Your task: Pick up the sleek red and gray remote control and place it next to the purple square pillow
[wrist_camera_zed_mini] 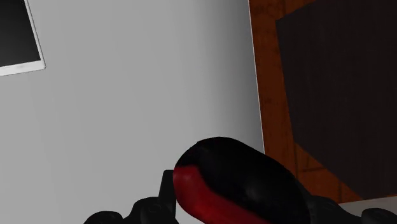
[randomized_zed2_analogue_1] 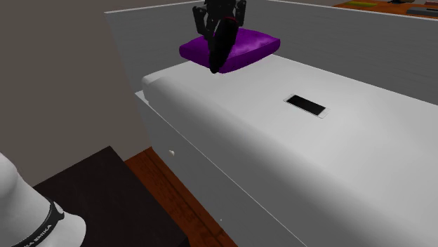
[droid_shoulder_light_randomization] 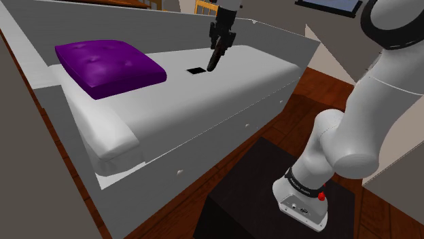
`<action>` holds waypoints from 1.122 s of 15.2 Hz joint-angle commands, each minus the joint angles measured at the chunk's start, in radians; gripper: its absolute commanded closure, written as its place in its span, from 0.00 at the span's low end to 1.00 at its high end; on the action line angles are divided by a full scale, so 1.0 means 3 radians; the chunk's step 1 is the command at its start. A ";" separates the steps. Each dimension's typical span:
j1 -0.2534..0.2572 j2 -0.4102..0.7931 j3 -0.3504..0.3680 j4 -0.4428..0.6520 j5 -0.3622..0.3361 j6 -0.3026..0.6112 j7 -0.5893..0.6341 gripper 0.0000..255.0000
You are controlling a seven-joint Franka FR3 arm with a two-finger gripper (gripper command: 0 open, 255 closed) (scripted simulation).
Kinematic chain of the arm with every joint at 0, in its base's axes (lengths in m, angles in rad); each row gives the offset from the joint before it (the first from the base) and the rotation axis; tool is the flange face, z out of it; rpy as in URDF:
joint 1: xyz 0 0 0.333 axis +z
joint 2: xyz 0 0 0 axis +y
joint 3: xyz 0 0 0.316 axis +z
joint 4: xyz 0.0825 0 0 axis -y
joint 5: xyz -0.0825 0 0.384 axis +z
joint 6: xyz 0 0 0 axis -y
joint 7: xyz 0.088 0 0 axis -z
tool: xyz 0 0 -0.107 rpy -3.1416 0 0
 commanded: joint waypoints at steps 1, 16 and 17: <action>0.0078 0.0011 0.0079 0.0005 -0.0001 0.0005 0.0164 1.00; 0.0605 0.0432 0.0581 0.0501 0.0112 -0.0123 0.1186 1.00; 0.0636 0.0486 0.0609 0.0570 0.0127 -0.0142 0.1245 1.00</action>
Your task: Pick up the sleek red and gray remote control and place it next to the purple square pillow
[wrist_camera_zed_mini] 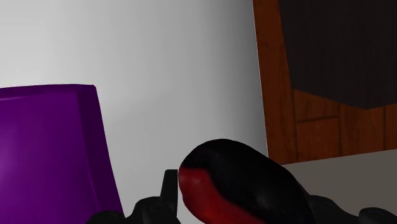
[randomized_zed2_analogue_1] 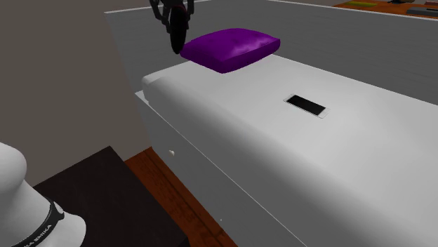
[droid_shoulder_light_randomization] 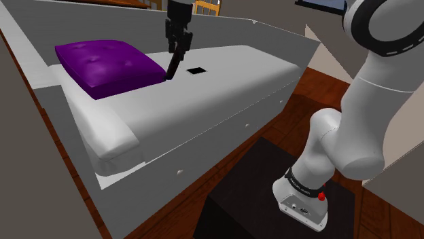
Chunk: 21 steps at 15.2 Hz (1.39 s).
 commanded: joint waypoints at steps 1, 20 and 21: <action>0.0047 0.0134 0.0046 0.0163 0.0041 -0.0039 0.0098 1.00; 0.0276 0.0643 0.0235 0.0365 0.0154 0.0240 0.0517 1.00; 0.0278 0.0644 0.0236 0.0321 0.0155 0.0284 0.0517 1.00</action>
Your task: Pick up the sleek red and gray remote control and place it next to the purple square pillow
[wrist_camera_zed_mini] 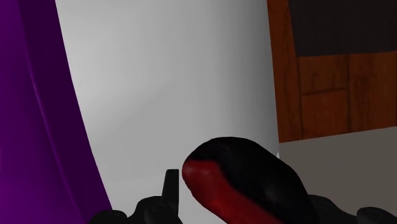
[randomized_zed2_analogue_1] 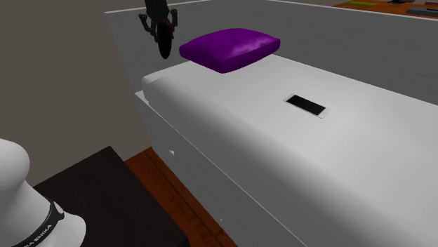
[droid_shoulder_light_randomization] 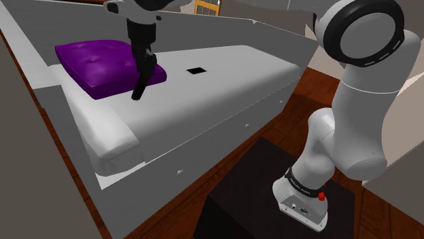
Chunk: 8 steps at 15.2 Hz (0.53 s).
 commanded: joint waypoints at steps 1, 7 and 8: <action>0.0005 0.0001 0.0002 -0.0087 0.0001 0.0090 0.0001 1.00; 0.0011 0.0028 0.0010 -0.0318 0.0013 0.0348 -0.0002 1.00; 0.0012 0.0036 0.0011 -0.0353 0.0015 0.0390 -0.0003 1.00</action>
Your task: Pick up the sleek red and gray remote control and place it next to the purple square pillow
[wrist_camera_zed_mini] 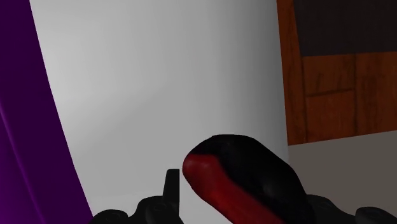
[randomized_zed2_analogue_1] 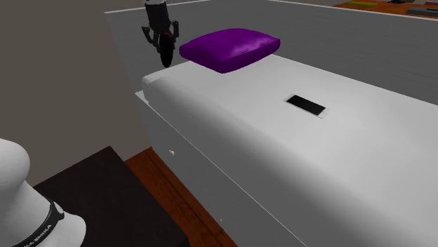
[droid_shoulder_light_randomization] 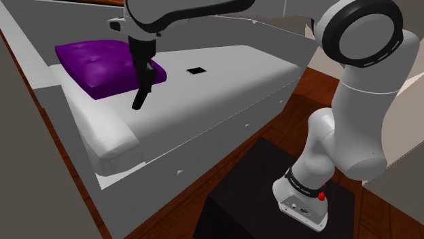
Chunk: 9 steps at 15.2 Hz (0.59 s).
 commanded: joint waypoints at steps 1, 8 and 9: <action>0.0000 0.0016 0.0002 -0.0073 0.0007 0.0091 -0.0004 1.00; -0.0002 0.0091 0.0015 -0.0286 0.0035 0.0374 -0.0017 1.00; -0.0003 0.0104 0.0017 -0.0312 0.0040 0.0414 -0.0019 1.00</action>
